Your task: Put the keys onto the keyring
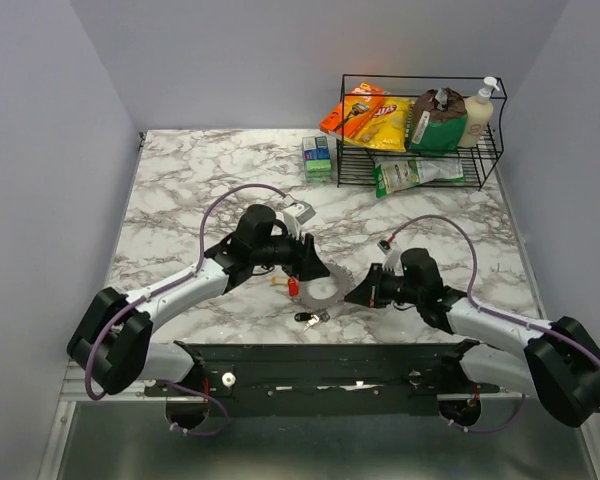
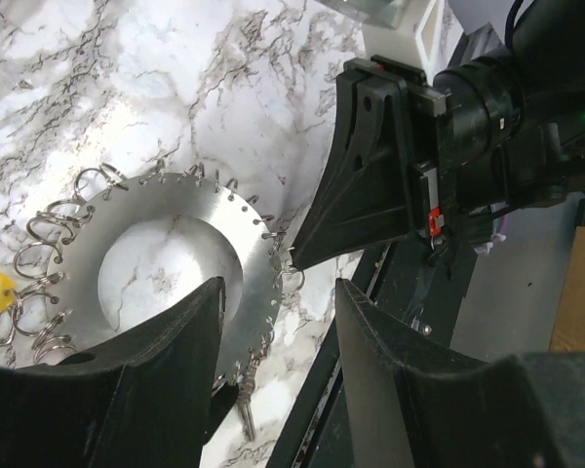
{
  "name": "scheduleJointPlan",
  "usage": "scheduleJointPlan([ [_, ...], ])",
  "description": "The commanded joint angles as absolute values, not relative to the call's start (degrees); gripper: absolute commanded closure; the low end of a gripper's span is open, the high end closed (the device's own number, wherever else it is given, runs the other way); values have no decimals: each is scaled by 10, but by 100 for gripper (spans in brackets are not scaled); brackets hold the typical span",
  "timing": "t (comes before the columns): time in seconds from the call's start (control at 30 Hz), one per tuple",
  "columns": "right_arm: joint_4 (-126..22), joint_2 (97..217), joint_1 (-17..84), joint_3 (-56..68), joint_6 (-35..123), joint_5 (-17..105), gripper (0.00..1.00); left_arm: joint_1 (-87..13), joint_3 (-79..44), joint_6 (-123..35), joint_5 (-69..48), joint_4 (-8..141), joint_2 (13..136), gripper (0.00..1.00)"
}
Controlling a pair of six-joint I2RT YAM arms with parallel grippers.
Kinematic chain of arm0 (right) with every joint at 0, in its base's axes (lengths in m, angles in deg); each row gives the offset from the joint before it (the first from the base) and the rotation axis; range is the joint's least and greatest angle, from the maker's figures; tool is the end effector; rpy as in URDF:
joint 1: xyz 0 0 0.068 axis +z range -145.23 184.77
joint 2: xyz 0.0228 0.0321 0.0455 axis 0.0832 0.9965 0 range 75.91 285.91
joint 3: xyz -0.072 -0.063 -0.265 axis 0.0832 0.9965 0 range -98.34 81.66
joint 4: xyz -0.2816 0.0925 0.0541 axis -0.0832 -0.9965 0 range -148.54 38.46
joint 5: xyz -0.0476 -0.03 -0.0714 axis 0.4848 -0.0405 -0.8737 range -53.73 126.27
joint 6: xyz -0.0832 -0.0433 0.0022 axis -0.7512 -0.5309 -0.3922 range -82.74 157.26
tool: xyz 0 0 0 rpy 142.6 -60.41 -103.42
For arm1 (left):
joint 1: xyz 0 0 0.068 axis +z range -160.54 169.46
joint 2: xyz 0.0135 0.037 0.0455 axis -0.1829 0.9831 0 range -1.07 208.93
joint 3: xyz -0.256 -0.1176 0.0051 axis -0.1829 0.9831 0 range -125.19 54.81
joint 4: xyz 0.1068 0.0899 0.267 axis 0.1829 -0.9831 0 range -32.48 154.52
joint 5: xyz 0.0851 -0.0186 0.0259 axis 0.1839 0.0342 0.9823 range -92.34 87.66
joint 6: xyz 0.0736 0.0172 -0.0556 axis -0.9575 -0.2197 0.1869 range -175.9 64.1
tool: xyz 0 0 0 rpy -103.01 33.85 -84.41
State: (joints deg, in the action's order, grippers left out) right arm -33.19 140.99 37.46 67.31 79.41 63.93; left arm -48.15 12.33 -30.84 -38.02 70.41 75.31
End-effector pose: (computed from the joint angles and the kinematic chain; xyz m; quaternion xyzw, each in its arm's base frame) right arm 0.1967 0.1729 0.0972 -0.0446 0.8574 0.4506 0.2444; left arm 0.2500 -0.2548 0.2016 0.2460 0.7939 -0.4792 0.2821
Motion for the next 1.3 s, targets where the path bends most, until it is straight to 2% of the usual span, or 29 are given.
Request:
scheduleJointPlan([
  [0.0, -459, 1373, 376, 604, 683, 632, 100, -479, 124, -323, -391, 688, 721, 43],
  [0.27, -574, 1388, 376, 456, 537, 729, 100, -479, 112, -349, -412, 661, 685, 43],
  [0.53, -642, 1377, 377, 373, 398, 834, 100, -479, 98, -384, -426, 646, 614, 43],
  [0.7, -663, 1377, 376, 331, 361, 898, 100, -480, 89, -395, -444, 632, 591, 48],
  [0.87, -664, 1371, 376, 293, 352, 951, 100, -480, 89, -385, -480, 664, 579, 50],
  [1.27, -593, 1321, 376, 287, 404, 961, 100, -482, 103, -300, -539, 810, 565, 51],
])
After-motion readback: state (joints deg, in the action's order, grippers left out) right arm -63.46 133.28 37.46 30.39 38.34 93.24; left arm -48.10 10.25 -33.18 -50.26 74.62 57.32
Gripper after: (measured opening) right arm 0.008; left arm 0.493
